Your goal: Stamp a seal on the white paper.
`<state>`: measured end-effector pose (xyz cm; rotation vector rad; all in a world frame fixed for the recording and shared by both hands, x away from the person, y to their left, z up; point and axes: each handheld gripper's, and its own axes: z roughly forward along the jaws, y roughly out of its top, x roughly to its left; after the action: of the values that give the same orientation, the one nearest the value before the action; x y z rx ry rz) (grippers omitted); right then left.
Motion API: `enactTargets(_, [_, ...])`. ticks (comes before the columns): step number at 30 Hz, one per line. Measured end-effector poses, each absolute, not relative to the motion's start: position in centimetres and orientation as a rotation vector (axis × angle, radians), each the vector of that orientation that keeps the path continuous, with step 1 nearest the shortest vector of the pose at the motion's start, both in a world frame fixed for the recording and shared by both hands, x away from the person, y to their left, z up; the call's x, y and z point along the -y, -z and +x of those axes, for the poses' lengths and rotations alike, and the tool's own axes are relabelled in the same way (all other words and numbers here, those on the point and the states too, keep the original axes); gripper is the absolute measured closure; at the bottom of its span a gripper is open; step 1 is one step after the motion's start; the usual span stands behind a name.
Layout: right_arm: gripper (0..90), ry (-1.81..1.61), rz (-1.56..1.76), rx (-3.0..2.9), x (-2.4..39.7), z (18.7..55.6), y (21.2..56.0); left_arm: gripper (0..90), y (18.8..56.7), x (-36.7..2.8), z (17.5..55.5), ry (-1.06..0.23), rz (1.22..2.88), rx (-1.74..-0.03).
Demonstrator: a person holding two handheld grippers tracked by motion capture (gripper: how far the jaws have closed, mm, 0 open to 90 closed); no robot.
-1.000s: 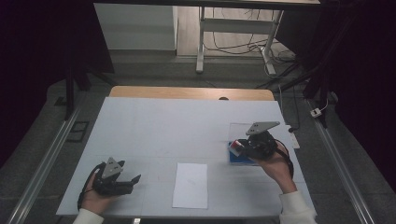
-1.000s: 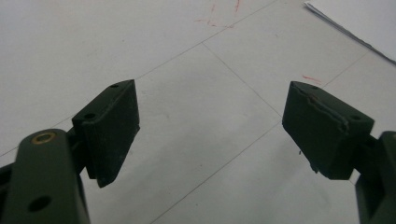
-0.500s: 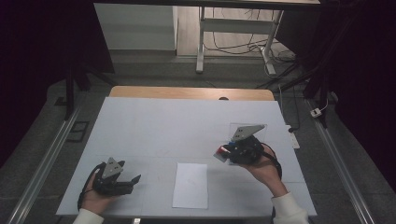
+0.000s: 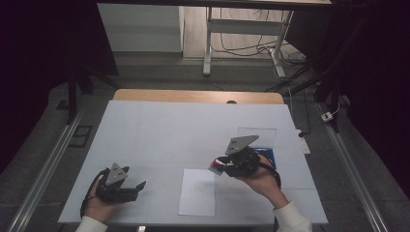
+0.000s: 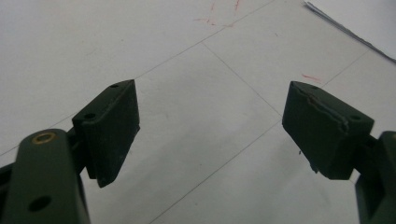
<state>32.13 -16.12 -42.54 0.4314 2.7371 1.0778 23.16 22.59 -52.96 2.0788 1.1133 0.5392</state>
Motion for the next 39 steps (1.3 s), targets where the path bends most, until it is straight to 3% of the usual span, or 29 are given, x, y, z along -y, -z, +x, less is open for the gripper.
enactTargets(39, [69.8, -0.875, 0.257, -2.87, 10.0, 29.9, 46.2, 19.5, 53.0, -22.6, 23.2, -0.536, 2.08, -1.113])
